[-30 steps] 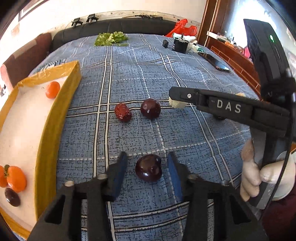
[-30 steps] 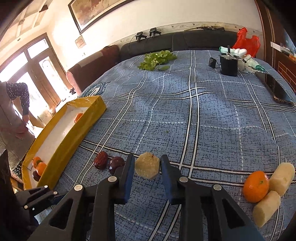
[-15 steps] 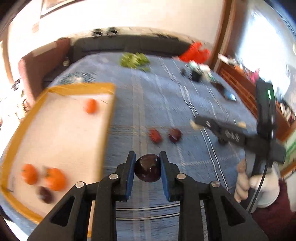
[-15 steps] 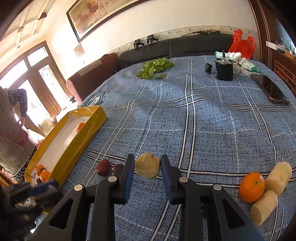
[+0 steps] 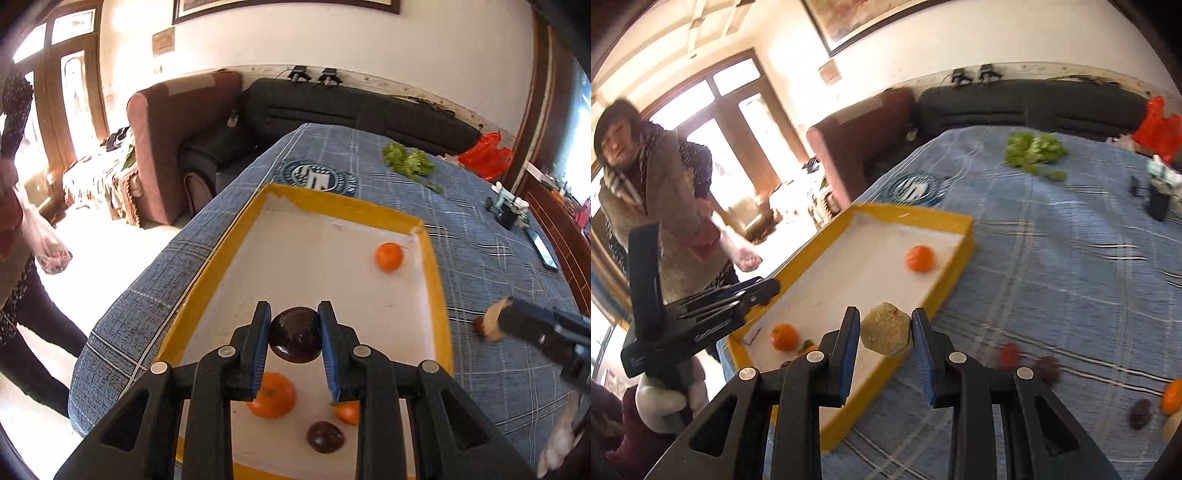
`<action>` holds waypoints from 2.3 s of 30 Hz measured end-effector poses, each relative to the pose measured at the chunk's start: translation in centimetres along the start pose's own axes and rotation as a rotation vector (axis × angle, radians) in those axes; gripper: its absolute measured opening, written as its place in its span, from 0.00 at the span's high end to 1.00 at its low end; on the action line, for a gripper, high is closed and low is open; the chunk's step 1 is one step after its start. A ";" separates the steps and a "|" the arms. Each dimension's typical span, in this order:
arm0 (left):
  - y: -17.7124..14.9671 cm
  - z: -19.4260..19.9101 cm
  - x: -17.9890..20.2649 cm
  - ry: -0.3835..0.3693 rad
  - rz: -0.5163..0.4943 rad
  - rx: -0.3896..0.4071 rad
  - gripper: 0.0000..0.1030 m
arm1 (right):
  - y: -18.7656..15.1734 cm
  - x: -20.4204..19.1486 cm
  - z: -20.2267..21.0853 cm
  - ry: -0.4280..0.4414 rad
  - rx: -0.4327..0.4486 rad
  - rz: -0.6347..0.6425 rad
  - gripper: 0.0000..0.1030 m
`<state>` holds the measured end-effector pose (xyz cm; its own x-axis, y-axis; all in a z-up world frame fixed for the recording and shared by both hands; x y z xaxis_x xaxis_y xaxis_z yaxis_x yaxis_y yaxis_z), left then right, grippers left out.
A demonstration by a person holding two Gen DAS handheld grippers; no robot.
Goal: Organize fruits
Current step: 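Carry the plum and pale cube into the tray and open both grippers, then move both open grippers back from the tray toward the remaining fruits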
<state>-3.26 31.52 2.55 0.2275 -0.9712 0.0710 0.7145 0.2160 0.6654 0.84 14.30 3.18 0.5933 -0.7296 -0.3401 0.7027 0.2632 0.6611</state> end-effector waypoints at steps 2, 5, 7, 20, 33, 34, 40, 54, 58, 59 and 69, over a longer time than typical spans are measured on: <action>0.1 -1.0 -1.0 -0.002 0.021 -0.014 0.75 | -0.6 -1.5 -1.9 0.007 -0.039 0.016 0.69; 0.1 -2.7 -2.2 0.001 0.040 -0.045 0.75 | -1.2 -2.6 -4.3 -0.005 -0.083 0.031 0.69; -0.2 -3.6 -2.6 -0.001 0.048 -0.069 0.75 | -1.7 -2.9 -5.8 -0.018 -0.111 0.036 0.69; -0.9 -6.0 -3.0 -0.026 0.120 -0.132 0.58 | -2.8 -3.7 -10.1 -0.069 -0.179 0.104 0.68; -3.2 3.2 -0.9 -0.123 0.356 -0.003 0.20 | -3.5 -1.5 -1.8 -0.094 0.031 -0.071 0.45; -3.3 3.6 -0.1 -0.141 0.344 -0.003 0.20 | -3.9 -1.0 -1.2 -0.100 0.040 -0.099 0.45; -3.4 6.3 4.4 -0.233 0.260 0.047 0.20 | -5.8 1.9 1.9 -0.204 0.080 -0.162 0.45; -5.3 6.7 8.6 -0.308 0.182 0.002 0.21 | -8.6 5.6 3.8 -0.254 0.076 -0.295 0.45; -5.4 6.4 9.0 -0.309 0.170 -0.011 0.20 | -8.7 6.3 4.1 -0.248 0.084 -0.309 0.44; -5.5 6.3 9.0 -0.311 0.170 -0.019 0.20 | -8.8 6.7 4.3 -0.246 0.085 -0.318 0.44; -6.1 5.7 11.4 -0.322 0.107 -0.042 0.19 | -11.8 17.5 15.2 -0.420 0.227 -0.478 0.44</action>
<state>-8.79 18.55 3.53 0.0871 -0.9234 0.3739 0.7259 0.3158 0.6110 -2.96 -11.17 -0.43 0.0021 -0.9284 -0.3716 0.7225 -0.2555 0.6424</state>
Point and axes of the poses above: each gripper's, at about its wrist camera, not at the fingertips, and z roughly against the way its jaws point, x to its right, y to its top, the point moved 9 cm from there along -z, roughly the way its jaws point, and after that the axes turned 2 degrees about -x, right-handed, at the moved point
